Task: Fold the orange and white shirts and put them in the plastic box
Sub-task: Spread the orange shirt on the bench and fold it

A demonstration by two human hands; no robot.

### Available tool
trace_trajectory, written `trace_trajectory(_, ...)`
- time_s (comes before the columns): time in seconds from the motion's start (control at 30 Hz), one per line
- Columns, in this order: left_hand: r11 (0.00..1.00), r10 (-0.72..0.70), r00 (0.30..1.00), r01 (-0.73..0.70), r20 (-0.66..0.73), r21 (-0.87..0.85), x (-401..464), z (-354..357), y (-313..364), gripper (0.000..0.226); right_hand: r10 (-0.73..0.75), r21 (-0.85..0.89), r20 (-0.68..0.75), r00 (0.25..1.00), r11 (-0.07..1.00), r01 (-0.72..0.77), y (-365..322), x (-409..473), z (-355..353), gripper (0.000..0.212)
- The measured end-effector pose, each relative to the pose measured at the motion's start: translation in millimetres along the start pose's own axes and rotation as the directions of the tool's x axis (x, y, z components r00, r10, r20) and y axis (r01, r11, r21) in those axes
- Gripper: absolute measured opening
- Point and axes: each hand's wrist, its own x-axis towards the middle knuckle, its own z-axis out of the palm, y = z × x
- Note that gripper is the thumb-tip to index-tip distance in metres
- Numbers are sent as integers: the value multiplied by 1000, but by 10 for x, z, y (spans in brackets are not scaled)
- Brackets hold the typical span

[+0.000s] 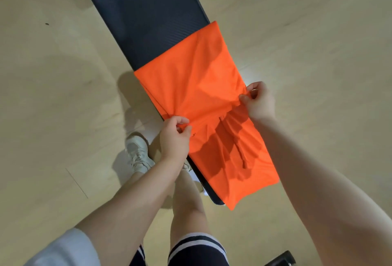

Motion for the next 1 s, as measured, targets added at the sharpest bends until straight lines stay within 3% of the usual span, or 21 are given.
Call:
trace_trajectory(0.2,987,-108,994,108,-12,120,-19,127,-58,22,19,-120,-52,998,992,-25,198,-2,-6,17)
trace_trajectory(0.33,961,-238,968,222,82,167,-38,187,-104,30,-5,-156,-39,999,988,-1,272,-154,-18,19)
trace_trajectory(0.47,906,-421,885,398,201,144,-188,120,-77,27,-26,-182,-80,996,983,11,394,-503,-150,22)
trace_trajectory(0.57,833,-531,741,545,411,93,-483,24,36,11,105,-127,-117,988,985,-120,588,-900,-279,22)
trace_trajectory(0.6,836,-527,718,533,455,127,-573,1,41,9,146,-113,-127,981,981,-161,660,-1033,-313,23)
trace_trajectory(0.77,904,-415,774,291,479,314,-875,3,-225,11,290,1,-203,935,955,-296,1015,-1552,-455,20)
trace_trajectory(0.87,902,-250,824,8,509,431,-1045,105,-485,10,359,107,-229,905,933,-343,1281,-1733,-481,18)
trace_trajectory(0.93,789,-71,794,-326,604,521,-1130,216,-672,23,400,179,-226,888,913,-366,1454,-1754,-468,19)
trace_trajectory(1.0,553,81,679,-640,730,534,-1193,387,-856,29,423,223,-232,876,900,-376,1649,-1686,-430,23)
